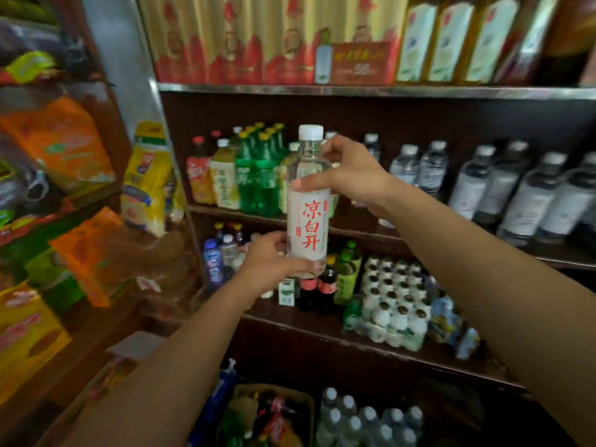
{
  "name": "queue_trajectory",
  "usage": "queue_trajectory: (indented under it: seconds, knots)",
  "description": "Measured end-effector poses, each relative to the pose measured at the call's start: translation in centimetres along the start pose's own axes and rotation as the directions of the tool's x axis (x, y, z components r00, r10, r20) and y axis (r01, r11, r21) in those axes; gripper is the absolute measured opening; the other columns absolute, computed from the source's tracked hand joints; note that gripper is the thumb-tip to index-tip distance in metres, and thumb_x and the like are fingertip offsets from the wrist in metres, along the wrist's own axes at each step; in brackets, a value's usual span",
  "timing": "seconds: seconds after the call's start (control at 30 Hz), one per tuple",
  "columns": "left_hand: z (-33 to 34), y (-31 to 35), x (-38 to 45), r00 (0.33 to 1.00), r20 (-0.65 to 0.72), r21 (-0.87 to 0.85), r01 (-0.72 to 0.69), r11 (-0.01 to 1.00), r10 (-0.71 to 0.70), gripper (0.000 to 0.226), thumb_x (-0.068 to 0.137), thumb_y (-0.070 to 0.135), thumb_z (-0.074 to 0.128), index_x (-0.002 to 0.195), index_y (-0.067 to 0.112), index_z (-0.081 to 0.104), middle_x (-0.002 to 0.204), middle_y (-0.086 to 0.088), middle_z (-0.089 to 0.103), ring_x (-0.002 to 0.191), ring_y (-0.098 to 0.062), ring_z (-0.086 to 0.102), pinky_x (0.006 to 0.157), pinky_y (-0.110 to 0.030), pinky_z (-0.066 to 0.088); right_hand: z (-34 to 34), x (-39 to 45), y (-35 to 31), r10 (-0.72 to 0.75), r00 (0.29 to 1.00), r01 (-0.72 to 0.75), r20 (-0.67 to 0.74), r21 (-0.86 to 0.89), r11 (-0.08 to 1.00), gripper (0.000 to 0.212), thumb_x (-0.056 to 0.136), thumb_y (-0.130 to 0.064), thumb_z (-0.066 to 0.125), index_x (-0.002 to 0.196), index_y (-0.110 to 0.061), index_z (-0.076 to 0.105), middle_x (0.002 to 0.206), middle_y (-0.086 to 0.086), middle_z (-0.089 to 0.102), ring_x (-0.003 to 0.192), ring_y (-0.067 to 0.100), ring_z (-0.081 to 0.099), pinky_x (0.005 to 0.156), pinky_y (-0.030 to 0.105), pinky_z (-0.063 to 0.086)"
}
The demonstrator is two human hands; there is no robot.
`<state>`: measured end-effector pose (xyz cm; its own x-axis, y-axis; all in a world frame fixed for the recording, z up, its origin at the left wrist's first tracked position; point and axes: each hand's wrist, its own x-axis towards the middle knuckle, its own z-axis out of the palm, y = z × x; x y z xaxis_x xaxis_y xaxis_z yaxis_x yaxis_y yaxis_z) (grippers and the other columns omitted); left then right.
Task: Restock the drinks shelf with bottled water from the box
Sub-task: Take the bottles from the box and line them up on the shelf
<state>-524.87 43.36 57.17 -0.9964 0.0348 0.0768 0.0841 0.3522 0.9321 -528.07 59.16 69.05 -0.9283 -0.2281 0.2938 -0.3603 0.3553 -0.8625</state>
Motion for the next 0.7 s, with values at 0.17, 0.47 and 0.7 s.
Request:
queue_trajectory:
  seconds: [0.17,0.47,0.7]
  knots:
    - [10.3,5.0,4.6,0.985,0.166,-0.012,-0.05,0.999,0.051,0.049,0.053,0.021,0.092,0.094,0.024,0.065,0.093,0.012,0.07,0.086,-0.003,0.066,0.079,-0.026,0.052,-11.4,-1.5,3.7,0.032,0.978,-0.053,-0.208,-0.094,0.994,0.056,0.046,-0.035,0.093,0.085,-0.019,0.056,0.094,0.005,0.066,0.085,0.016,0.062,0.082,0.04,0.052]
    - [31.5,10.7,10.4,0.909,0.403,-0.024,-0.104,0.994,0.105,0.056,0.051,0.018,0.092,0.1,0.022,0.065,0.097,0.007,0.071,0.089,-0.008,0.067,0.078,-0.026,0.052,-29.3,-6.1,12.2,0.141,0.906,-0.251,-0.4,-0.238,0.938,0.061,0.051,-0.033,0.093,0.097,-0.014,0.058,0.092,0.0,0.063,0.085,0.016,0.059,0.082,0.04,0.051]
    - [45.1,12.0,13.6,0.894,0.434,0.024,-0.132,0.991,0.108,0.055,0.05,0.022,0.091,0.1,0.018,0.069,0.095,0.007,0.071,0.086,-0.009,0.067,0.072,-0.023,0.05,-39.5,-8.5,20.0,0.212,0.83,-0.4,-0.515,-0.286,0.871,0.066,0.049,-0.036,0.093,0.1,-0.017,0.055,0.1,-0.002,0.063,0.093,0.015,0.06,0.076,0.031,0.05]
